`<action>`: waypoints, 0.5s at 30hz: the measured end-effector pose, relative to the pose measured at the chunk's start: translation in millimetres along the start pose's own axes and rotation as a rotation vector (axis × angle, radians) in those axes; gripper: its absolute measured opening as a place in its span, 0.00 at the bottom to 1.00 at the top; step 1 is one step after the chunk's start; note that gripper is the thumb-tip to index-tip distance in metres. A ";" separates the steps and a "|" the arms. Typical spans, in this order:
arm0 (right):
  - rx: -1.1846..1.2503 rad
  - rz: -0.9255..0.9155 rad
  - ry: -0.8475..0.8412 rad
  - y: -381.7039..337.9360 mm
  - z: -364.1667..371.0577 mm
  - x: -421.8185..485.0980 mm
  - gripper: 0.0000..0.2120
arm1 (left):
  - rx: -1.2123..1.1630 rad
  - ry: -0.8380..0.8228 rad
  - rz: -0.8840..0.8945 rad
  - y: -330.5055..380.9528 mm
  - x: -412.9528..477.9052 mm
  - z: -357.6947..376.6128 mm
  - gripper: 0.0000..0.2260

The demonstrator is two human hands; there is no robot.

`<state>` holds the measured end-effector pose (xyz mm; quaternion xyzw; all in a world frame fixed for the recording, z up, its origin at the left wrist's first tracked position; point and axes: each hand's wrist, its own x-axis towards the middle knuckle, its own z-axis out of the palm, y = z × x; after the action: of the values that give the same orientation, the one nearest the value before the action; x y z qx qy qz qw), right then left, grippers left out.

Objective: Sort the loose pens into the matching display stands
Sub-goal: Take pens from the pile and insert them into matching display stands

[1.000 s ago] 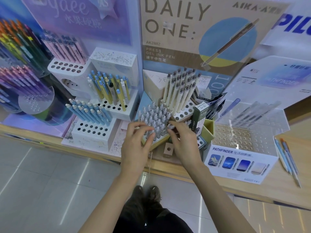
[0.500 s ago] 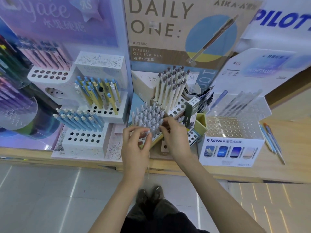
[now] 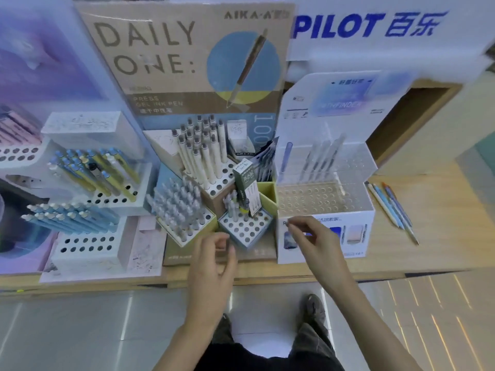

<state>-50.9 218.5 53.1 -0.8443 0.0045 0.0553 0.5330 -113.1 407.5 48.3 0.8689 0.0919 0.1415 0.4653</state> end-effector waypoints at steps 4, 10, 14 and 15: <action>-0.282 0.027 0.045 70.1 -89.3 6.2 0.07 | 0.118 -0.319 0.066 26.8 -5.1 88.1 0.09; -0.432 0.153 0.118 162.4 -236.2 37.3 0.08 | 0.230 -0.531 0.091 93.8 2.6 230.5 0.10; -0.476 0.176 0.075 212.5 -287.2 77.3 0.09 | 0.209 -0.554 -0.021 120.2 15.0 310.0 0.12; -0.496 0.183 0.049 222.6 -292.1 86.7 0.10 | 0.198 -0.544 -0.059 125.6 18.8 326.9 0.13</action>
<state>46.3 -136.2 -31.3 -0.9463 0.0801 0.0825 0.3023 16.5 88.0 -16.2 0.9132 0.0023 -0.1199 0.3895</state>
